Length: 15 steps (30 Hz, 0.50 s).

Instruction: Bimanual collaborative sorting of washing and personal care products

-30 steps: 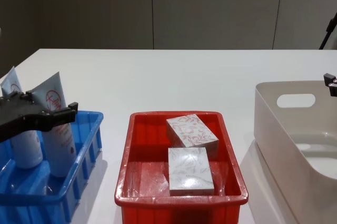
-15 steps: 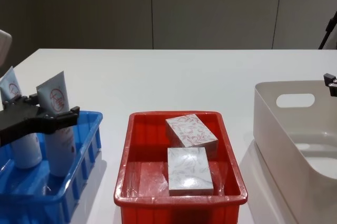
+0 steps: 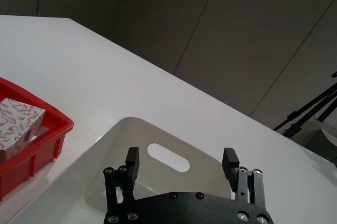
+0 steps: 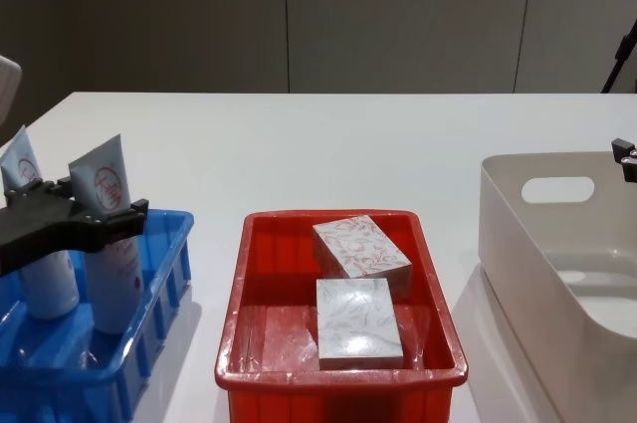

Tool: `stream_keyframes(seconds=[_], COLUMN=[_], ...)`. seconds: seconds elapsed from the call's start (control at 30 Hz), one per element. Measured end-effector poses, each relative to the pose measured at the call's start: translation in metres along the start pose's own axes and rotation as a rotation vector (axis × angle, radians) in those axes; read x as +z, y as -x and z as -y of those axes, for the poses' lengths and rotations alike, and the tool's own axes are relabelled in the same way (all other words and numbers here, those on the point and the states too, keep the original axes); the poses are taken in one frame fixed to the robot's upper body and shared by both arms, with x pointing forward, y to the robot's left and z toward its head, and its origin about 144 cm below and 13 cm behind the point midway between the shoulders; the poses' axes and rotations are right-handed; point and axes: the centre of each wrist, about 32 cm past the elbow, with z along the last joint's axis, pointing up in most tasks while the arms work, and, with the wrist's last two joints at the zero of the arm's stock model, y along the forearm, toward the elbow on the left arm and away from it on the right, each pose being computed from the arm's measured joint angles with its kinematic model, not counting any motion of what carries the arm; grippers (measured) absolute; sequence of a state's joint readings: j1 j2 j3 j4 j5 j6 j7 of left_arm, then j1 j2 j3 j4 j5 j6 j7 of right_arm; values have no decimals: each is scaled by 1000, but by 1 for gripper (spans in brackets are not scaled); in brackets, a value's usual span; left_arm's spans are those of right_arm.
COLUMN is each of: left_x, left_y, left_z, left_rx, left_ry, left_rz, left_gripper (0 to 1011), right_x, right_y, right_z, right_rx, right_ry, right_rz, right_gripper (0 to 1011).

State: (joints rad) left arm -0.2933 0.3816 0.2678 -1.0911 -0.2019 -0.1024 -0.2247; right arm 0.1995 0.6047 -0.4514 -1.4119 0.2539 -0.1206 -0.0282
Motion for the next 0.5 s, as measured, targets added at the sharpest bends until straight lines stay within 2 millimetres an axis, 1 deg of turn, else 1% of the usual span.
stream_keyframes(seconds=[0.03, 0.1, 0.23, 0.3, 0.4, 0.47, 0.5], left_x=[0, 0, 0, 0, 0, 0, 0], left_y=[0, 0, 0, 0, 0, 0, 0], left_z=[0, 0, 0, 0, 0, 0, 0], left_rx=[0, 0, 0, 0, 0, 0, 0], left_ry=[0, 1, 1, 1, 1, 1, 1], left_rz=[0, 0, 0, 0, 0, 0, 0], left_gripper=[929, 897, 777, 738, 622, 565, 517], right_x=[0, 0, 0, 0, 0, 0, 0], right_y=[0, 0, 0, 0, 0, 0, 0], right_z=[0, 0, 0, 0, 0, 0, 0], right_rx=[0, 0, 0, 0, 0, 0, 0], right_ry=[0, 0, 0, 0, 0, 0, 0], right_rz=[0, 0, 0, 0, 0, 0, 0], right_gripper=[1001, 1001, 1001, 1001, 1001, 1001, 1001])
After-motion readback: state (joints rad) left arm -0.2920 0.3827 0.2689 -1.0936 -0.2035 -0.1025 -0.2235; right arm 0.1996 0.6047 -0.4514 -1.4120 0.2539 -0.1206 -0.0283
